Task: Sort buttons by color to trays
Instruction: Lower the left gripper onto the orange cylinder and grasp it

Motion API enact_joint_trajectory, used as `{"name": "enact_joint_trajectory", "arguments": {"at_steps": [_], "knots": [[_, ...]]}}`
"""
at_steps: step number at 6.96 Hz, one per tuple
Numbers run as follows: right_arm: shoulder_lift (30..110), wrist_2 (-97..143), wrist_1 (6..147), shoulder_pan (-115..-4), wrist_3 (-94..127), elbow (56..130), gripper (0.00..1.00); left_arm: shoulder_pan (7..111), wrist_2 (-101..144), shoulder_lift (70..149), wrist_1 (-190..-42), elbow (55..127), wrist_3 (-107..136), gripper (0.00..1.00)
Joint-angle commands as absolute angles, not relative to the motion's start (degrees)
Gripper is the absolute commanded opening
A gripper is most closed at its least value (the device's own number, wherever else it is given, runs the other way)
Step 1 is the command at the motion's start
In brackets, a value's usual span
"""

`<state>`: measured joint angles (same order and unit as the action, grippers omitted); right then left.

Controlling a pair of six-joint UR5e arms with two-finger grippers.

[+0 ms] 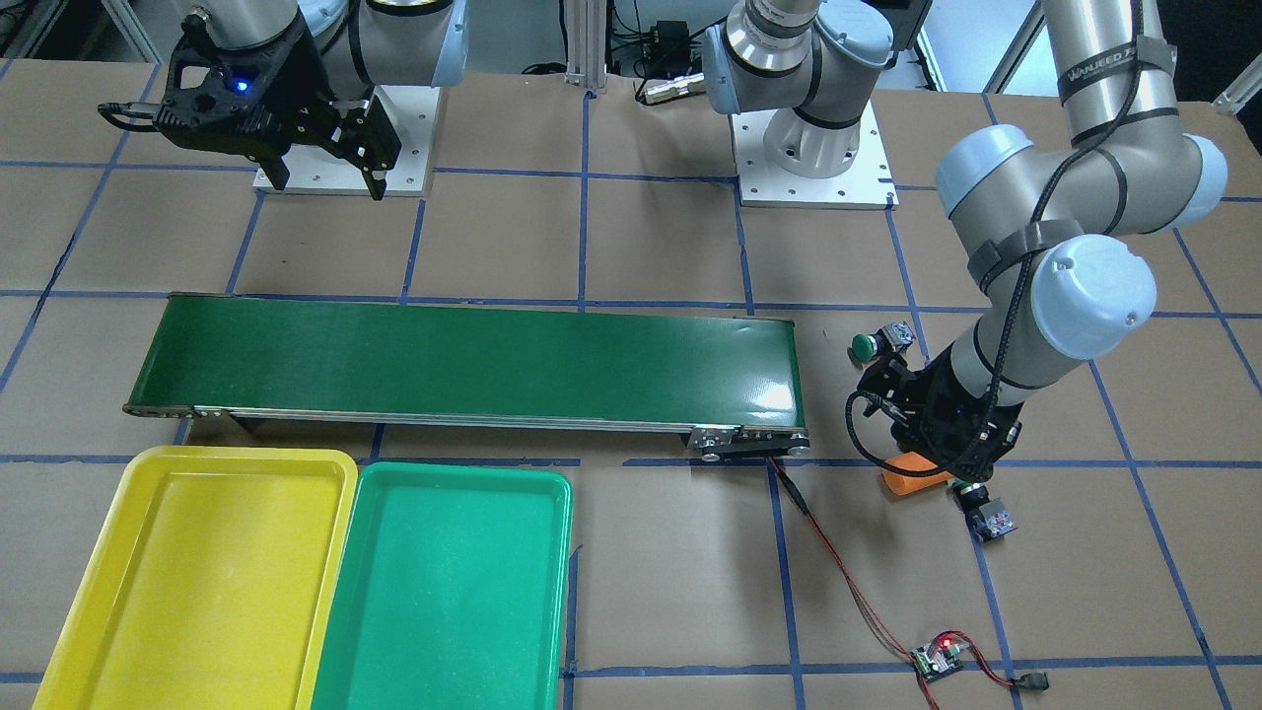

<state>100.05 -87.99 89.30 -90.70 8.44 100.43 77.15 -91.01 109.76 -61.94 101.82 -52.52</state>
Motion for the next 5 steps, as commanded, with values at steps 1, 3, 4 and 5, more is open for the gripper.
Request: {"name": "enact_joint_trajectory", "arguments": {"at_steps": [1, 3, 4, 5], "knots": [[100.11, -88.07, 89.21, -90.7, 8.52, 100.98, 1.0, 76.82, -91.05, 112.58, -59.16, 102.57, -60.63, 1.0], [100.28, -88.15, 89.21, -90.7, 8.53, 102.04, 1.0, 75.95, -91.05, 114.95, -59.06, 102.22, -65.28, 1.0], [100.28, -88.15, 89.21, -90.79, 8.53, 102.04, 1.0, 73.76, -91.05, 116.09, -58.98, 102.91, -65.56, 1.0], [100.2, -88.15, 89.21, -90.7, 8.53, 102.04, 1.0, 71.65, -91.14, 116.97, -59.24, 103.53, -65.57, 1.0]]}}
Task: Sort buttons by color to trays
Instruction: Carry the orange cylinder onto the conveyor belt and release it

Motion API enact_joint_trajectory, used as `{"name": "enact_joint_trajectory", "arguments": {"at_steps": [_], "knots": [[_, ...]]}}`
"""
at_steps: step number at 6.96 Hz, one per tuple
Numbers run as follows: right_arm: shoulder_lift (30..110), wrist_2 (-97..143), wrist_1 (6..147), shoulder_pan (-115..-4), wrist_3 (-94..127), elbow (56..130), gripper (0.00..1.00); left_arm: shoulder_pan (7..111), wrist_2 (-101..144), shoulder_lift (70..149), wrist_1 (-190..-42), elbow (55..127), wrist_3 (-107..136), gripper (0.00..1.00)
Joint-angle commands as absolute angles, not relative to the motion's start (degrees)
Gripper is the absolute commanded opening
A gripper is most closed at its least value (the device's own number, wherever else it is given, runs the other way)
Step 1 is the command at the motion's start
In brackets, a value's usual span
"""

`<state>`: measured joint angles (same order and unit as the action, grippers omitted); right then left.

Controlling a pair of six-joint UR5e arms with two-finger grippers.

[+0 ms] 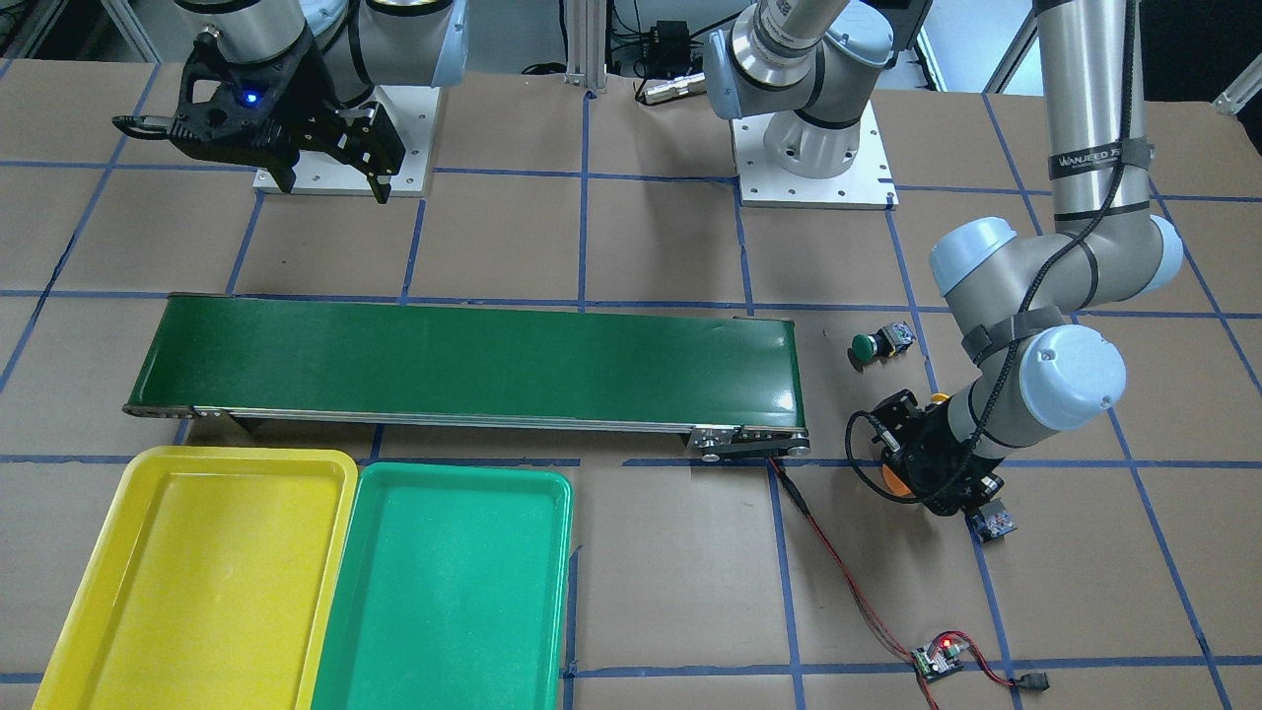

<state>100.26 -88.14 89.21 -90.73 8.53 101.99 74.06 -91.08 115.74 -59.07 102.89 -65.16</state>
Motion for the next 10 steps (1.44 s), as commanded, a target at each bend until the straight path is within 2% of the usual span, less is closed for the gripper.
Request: {"name": "enact_joint_trajectory", "arguments": {"at_steps": [1, 2, 5, 7, 8, 10], "knots": [[100.2, -88.15, 89.21, -90.7, 8.53, 102.13, 1.0, 72.15, -91.23, 116.46, -59.15, 103.54, -65.39, 0.32], [100.2, -88.07, 89.21, -90.7, 8.61, 102.13, 1.0, 72.25, -91.23, 116.02, -59.15, 103.62, -65.39, 0.0], [100.2, -88.15, 89.21, -90.7, 8.53, 102.66, 1.0, 74.86, -90.97, 111.12, -60.46, 101.7, -65.74, 0.0], [100.2, -88.15, 89.21, -90.7, 8.53, 102.66, 1.0, 86.33, -91.14, 107.07, -62.4, 101.16, -65.83, 0.0], [100.2, -88.24, 89.21, -90.7, 8.53, 102.74, 1.0, 90.92, -91.14, 105.31, -62.49, 102.21, -66.87, 0.0], [100.2, -88.16, 89.21, -90.7, 8.53, 103.01, 1.0, 96.75, -91.49, 101.53, -61.63, 109.03, -68.1, 0.0]]}}
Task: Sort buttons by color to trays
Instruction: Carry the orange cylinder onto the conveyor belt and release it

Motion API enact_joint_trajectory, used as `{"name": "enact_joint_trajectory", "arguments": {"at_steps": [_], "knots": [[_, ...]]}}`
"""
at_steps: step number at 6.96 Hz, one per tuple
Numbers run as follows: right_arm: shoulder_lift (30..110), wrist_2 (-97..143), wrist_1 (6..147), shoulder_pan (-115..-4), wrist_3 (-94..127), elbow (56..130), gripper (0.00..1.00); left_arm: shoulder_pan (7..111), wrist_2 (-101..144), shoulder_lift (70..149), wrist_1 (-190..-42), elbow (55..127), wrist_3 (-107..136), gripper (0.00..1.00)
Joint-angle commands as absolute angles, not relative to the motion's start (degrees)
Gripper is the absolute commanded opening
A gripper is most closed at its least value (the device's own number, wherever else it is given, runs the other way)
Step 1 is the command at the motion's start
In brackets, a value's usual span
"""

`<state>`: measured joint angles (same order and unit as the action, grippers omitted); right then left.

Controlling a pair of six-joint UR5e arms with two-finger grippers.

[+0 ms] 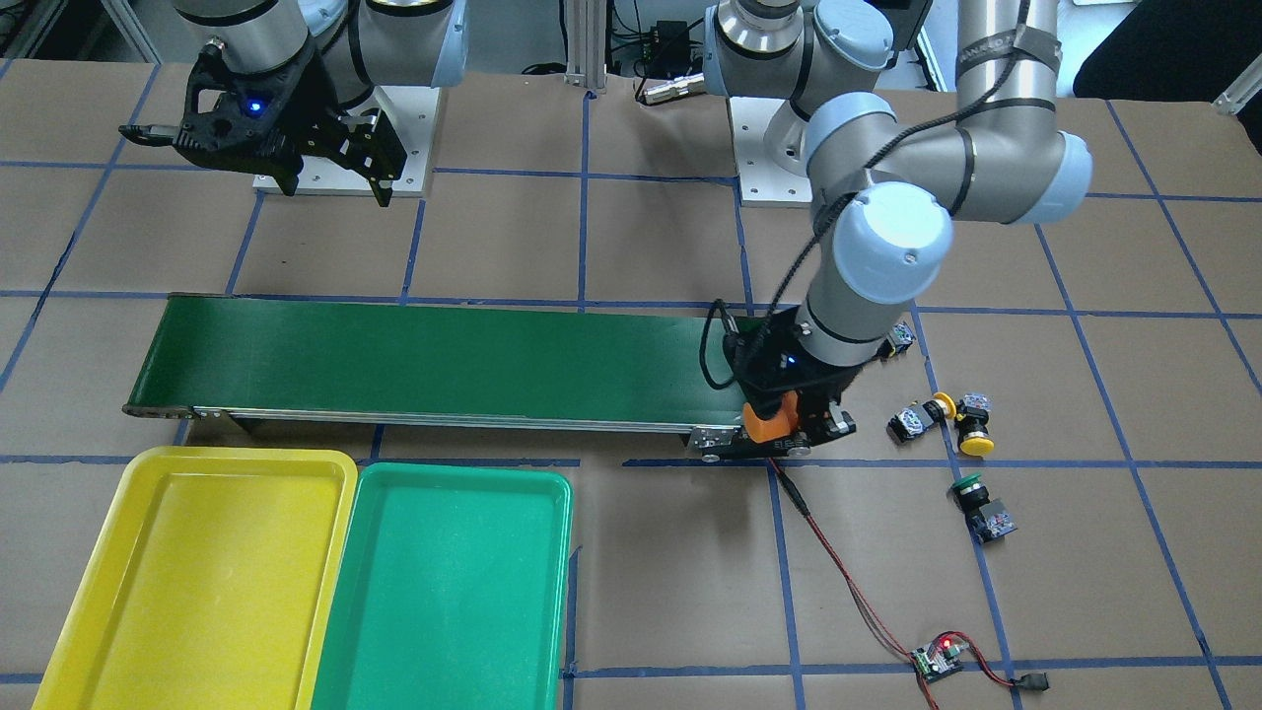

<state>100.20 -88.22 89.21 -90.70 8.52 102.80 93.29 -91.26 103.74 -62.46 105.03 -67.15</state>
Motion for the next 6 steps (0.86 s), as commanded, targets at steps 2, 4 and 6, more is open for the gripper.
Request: {"name": "enact_joint_trajectory", "arguments": {"at_steps": [2, 4, 6], "knots": [[100.28, -88.24, 89.21, -90.7, 8.53, 103.1, 1.0, 97.29, -91.41, 99.58, -61.08, 111.26, -71.99, 0.0], [100.2, -88.24, 89.3, -90.7, 8.53, 103.1, 1.0, 97.38, -91.4, 99.58, -60.82, 113.81, -66.27, 0.0], [100.28, -88.24, 89.21, -90.7, 8.53, 103.1, 1.0, 97.73, -91.58, 99.41, -60.99, 113.9, -59.12, 1.0]]}}
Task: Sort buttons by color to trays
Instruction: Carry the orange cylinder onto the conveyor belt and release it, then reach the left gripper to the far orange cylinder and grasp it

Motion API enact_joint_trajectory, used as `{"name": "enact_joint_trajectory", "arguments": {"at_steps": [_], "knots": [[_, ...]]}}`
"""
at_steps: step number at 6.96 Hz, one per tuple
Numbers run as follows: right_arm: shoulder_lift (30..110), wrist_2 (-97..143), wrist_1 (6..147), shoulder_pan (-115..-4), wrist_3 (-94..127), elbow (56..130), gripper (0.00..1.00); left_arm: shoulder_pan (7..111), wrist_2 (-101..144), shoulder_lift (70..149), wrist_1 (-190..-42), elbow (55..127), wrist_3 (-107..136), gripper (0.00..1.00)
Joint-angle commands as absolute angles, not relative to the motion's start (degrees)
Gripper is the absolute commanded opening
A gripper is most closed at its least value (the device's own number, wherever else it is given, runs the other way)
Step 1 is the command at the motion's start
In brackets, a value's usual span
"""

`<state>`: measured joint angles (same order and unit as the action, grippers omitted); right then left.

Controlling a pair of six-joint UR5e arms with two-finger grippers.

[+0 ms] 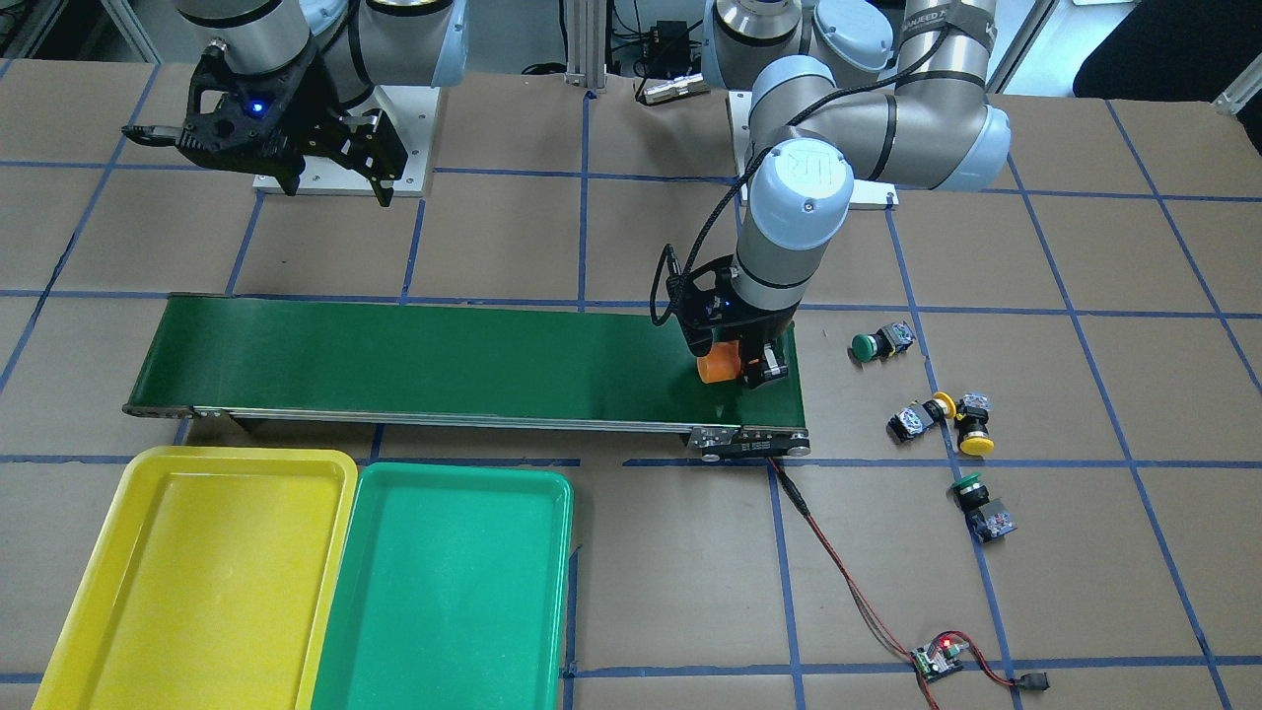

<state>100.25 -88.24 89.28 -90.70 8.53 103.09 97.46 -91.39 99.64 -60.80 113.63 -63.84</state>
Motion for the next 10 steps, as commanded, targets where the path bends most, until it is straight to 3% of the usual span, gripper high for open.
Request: {"name": "enact_joint_trajectory", "arguments": {"at_steps": [1, 3, 6, 8, 10], "knots": [[100.28, -88.24, 89.21, -90.7, 8.53, 103.1, 1.0, 98.34, -91.58, 99.32, -61.0, 112.95, -58.54, 1.0], [100.28, -88.24, 89.21, -90.7, 8.53, 103.1, 1.0, 97.31, -91.76, 96.35, -62.65, 109.98, -64.37, 1.0], [100.28, -88.24, 89.21, -90.7, 8.53, 103.18, 1.0, 74.1, -91.85, 92.38, -80.39, 103.63, -66.27, 1.0], [100.28, -88.24, 89.21, -90.7, 8.53, 103.18, 1.0, 59.47, -92.11, 96.39, -78.41, 100.49, -65.83, 1.0], [100.28, -89.29, 89.21, -90.7, 8.53, 103.18, 1.0, 54.69, -97.89, 101.05, -77.53, 94.68, -59.21, 1.0]]}}
